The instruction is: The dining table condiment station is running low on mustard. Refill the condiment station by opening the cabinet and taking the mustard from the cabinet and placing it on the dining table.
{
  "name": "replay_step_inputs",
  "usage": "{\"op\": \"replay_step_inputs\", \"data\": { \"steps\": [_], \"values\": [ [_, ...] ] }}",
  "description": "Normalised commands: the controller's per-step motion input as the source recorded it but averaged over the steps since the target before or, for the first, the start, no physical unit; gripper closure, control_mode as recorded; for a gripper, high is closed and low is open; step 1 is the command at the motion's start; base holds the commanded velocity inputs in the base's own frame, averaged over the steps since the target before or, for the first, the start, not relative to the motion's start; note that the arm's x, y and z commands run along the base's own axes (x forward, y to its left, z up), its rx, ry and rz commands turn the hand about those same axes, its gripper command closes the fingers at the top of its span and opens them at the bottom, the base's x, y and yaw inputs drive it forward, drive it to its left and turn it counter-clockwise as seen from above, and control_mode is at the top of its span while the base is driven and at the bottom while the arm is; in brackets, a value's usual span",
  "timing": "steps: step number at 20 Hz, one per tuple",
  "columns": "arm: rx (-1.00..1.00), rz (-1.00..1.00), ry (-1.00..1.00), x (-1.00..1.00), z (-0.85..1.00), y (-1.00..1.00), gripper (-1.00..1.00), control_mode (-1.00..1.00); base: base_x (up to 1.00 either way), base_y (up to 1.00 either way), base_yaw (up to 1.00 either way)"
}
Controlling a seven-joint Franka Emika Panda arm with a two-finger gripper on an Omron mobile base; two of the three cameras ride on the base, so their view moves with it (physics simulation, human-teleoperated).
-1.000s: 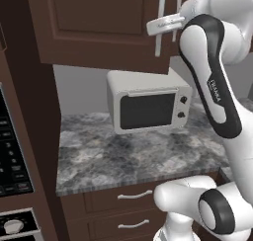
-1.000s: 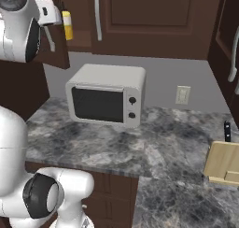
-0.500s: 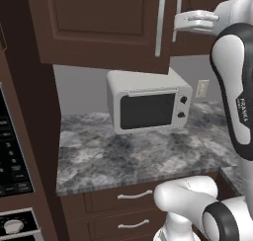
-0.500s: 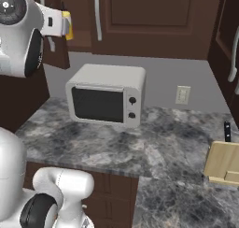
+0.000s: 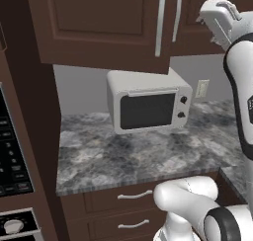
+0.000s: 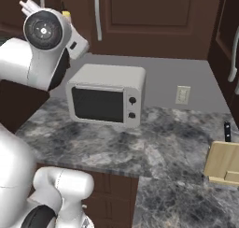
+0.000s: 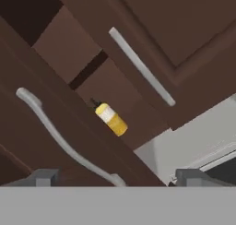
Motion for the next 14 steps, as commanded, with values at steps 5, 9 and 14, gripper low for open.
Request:
{"op": "replay_step_inputs", "data": {
  "steps": [5, 9, 14],
  "values": [
    [0.42, 0.06, 0.23, 0.32, -0.04, 0.00, -1.00, -1.00, 0.00, 0.00, 0.00],
    [0.25, 0.18, 0.10, 0.42, -0.09, 0.00, -1.00, -1.00, 0.00, 0.00, 0.00],
    [0.18, 0.18, 0.07, 0.63, -0.23, 0.00, -1.00, -1.00, 0.00, 0.00, 0.00]
  ]
}}
